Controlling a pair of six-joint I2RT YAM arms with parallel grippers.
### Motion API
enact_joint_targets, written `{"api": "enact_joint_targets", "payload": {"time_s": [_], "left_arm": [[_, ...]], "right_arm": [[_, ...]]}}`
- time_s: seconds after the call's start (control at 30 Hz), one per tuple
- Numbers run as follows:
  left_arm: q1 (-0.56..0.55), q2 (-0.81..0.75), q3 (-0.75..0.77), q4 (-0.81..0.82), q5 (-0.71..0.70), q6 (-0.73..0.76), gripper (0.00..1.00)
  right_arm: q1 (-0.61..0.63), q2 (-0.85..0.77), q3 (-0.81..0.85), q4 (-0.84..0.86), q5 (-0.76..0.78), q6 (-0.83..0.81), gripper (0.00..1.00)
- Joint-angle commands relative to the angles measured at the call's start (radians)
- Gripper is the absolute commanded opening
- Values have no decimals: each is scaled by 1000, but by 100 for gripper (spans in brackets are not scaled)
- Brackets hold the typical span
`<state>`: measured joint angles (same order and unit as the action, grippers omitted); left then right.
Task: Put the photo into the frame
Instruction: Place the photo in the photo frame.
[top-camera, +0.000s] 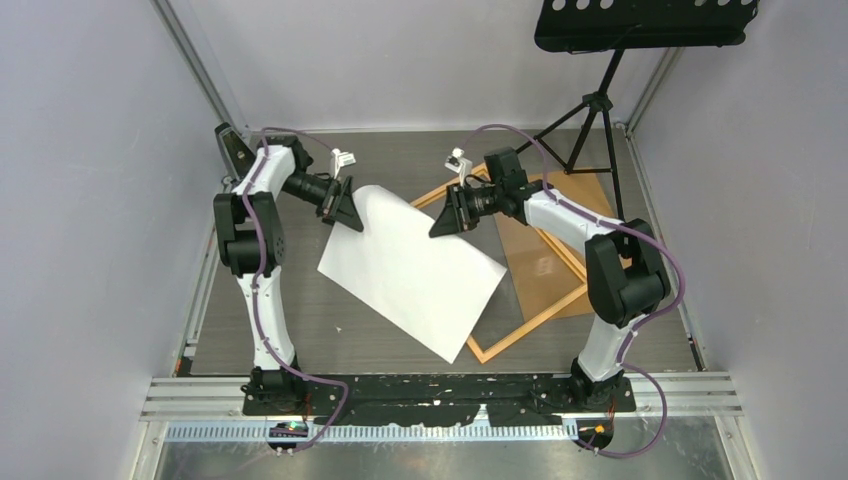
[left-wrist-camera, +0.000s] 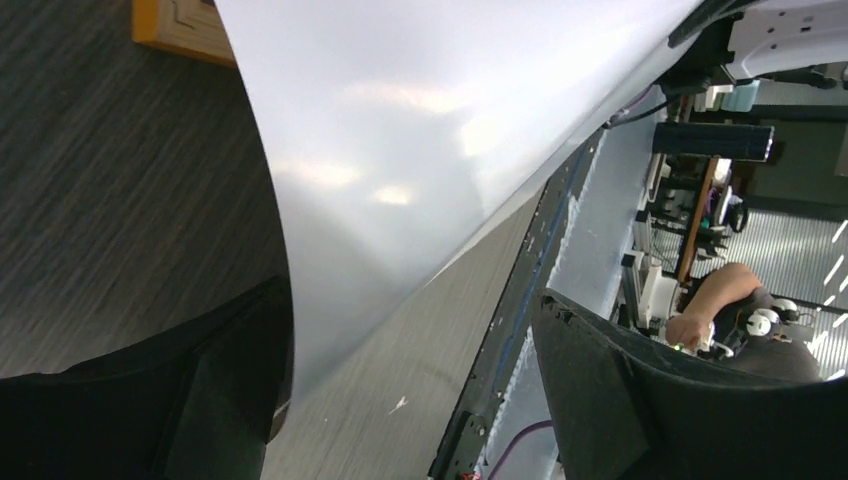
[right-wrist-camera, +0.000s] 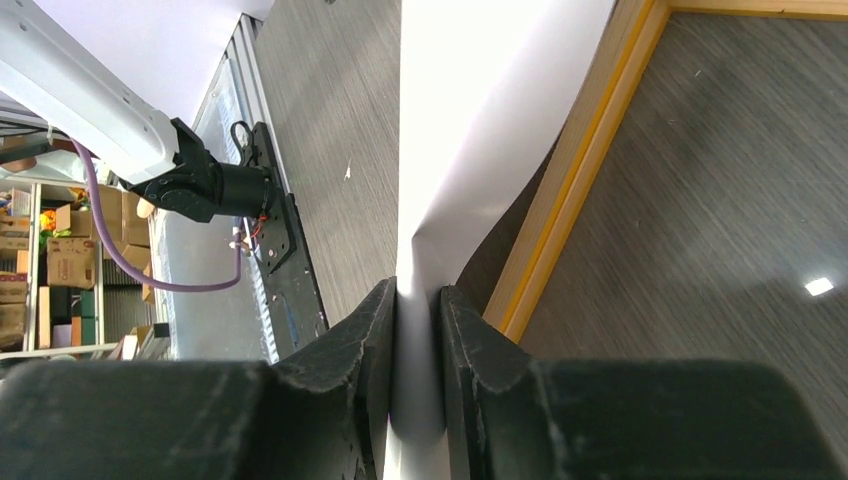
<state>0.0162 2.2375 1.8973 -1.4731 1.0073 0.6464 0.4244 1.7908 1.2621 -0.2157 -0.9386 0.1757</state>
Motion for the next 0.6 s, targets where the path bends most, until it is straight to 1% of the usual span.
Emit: {"api": "enact_joint_targets", "payload": {"time_s": [0.0,0.17,0.27,0.43,0.47,0.53,0.57], "left_arm": [[4,-55,-26,-79,99,97,82],[4,-19,10,-160,155,157,61],[4,-21,11,-160,154,153,48],[3,-31,12,-152,156,128,31],[1,-36,13,-153,155,125,23],[-5,-48,15,-140,149,108,1],[-7,-56,15,-128,145,96,0]], "right_arm": [[-5,-62,-4,41,-20,4,27],[-8,-71,-11,40,-15,0,29],[-12,-79,-24,40,-5,-5,31],[-18,-106,-38,25,28,-26,37],[-18,-113,-43,21,35,-36,38],[-17,-138,-52,10,59,-59,40],[-17,-160,-55,-2,77,-67,41]]}}
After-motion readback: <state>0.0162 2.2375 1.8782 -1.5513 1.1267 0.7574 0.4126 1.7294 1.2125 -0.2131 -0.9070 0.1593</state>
